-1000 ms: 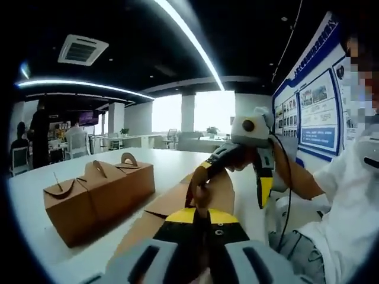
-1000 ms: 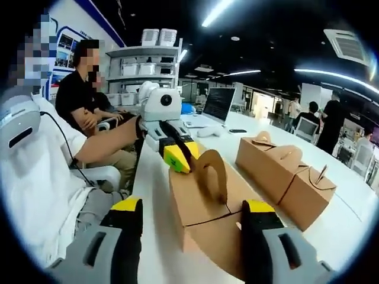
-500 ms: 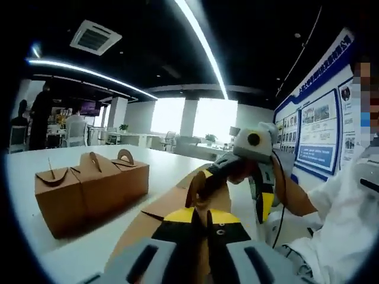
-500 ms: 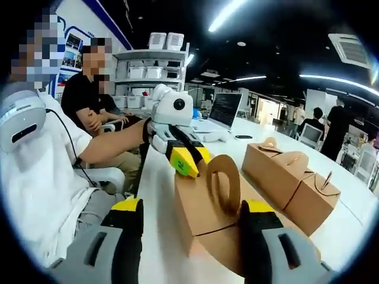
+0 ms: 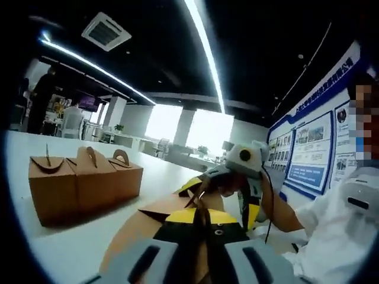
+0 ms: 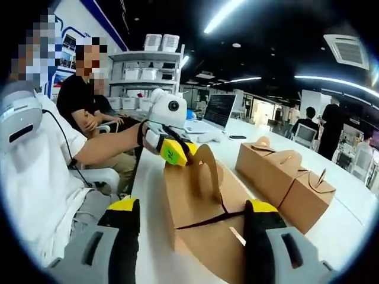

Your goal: Pick up one paper box from the group, open the paper box, and remove the item inside

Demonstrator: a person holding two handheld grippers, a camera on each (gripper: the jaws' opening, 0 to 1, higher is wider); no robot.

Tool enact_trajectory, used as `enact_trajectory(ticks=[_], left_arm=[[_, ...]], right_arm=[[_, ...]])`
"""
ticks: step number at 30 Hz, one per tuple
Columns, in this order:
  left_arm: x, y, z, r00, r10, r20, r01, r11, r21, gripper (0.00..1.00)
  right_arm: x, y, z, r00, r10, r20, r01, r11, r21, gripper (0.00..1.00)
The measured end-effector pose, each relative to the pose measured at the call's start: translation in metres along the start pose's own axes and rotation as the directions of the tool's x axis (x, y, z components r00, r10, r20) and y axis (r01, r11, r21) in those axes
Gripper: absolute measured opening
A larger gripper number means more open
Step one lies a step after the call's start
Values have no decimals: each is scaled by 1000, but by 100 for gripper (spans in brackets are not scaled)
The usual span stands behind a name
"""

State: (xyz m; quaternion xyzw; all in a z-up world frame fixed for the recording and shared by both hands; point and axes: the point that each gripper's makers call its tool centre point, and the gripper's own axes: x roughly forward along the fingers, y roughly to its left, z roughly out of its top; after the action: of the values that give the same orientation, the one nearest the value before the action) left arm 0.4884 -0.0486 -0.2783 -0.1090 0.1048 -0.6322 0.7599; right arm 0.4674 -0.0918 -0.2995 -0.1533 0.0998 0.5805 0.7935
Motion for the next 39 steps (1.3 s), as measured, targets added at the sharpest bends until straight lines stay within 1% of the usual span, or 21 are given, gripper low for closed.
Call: enact_trajectory(ticks=[3,5,6,8,12,13,14,16,18,20,21,23,24,25,28,30,32,34,35,37,39], left_arm=[[-5,0,6,999,-12,46,16,997,-79,9],[-10,3,13,996,-11,93,22,993,-118,13],[-12,4,14,994,-6,106,21,991,-135,16],[-14,4,11,997,-5,82,15,993,-121,18],[-14,1,7,999,15,34,-12,998,-67,22],[-15,6,8,998,57,12,-57,998,-7,22],[-16,8,9,997,79,1,-79,997,20,22],[-17,13,9,991,132,-31,-129,988,84,22],[-19,15,7,983,170,-73,-158,976,153,22],[-19,19,7,973,211,-92,-187,958,217,22],[-19,20,8,970,225,-93,-199,952,231,22],[-19,17,10,971,223,-92,-196,952,236,22],[-19,18,12,971,224,-84,-199,951,236,22],[-18,18,14,972,223,-73,-200,950,239,21],[-17,18,8,971,221,-95,-194,953,232,22],[-17,21,3,968,224,-112,-194,954,227,22],[-19,20,0,969,217,-114,-189,958,217,25],[-19,15,-4,973,194,-123,-165,962,216,27],[-20,10,-7,975,174,-139,-138,962,234,30],[-20,5,-10,978,150,-145,-114,966,234,35],[-21,2,-14,978,137,-157,-97,966,240,38]], right_arm=[[-3,4,-1,1000,18,-5,-18,1000,5,71],[-4,8,-3,999,31,-8,-31,999,6,71],[-5,10,-3,999,42,4,-42,999,9,72],[-6,11,-1,999,47,20,-47,999,21,71],[-5,9,-1,999,35,13,-36,999,14,69],[-6,9,-1,999,32,6,-33,999,13,67],[-6,9,0,999,32,2,-32,999,11,65],[-7,9,1,1000,26,0,-26,1000,6,58],[-9,8,2,1000,13,-8,-13,1000,4,53],[-11,5,3,1000,-13,-8,13,1000,-12,46],[-12,4,3,1000,-22,-11,22,1000,-14,43],[-17,0,9,999,-54,-3,54,998,-14,41],[-19,-2,13,998,-65,16,65,998,-18,41],[-23,-4,25,994,-81,69,84,996,-30,41],[-23,-2,39,990,-89,114,94,995,-39,41],[-18,-1,45,989,-99,110,107,992,-65,39],[-13,0,47,990,-108,92,115,990,-82,33],[-10,-4,49,987,-136,82,144,984,-103,26],[-9,-9,50,984,-161,76,170,979,-116,22],[-8,-8,52,985,-155,82,163,980,-113,17],[-6,-7,54,986,-145,86,152,984,-90,17]])
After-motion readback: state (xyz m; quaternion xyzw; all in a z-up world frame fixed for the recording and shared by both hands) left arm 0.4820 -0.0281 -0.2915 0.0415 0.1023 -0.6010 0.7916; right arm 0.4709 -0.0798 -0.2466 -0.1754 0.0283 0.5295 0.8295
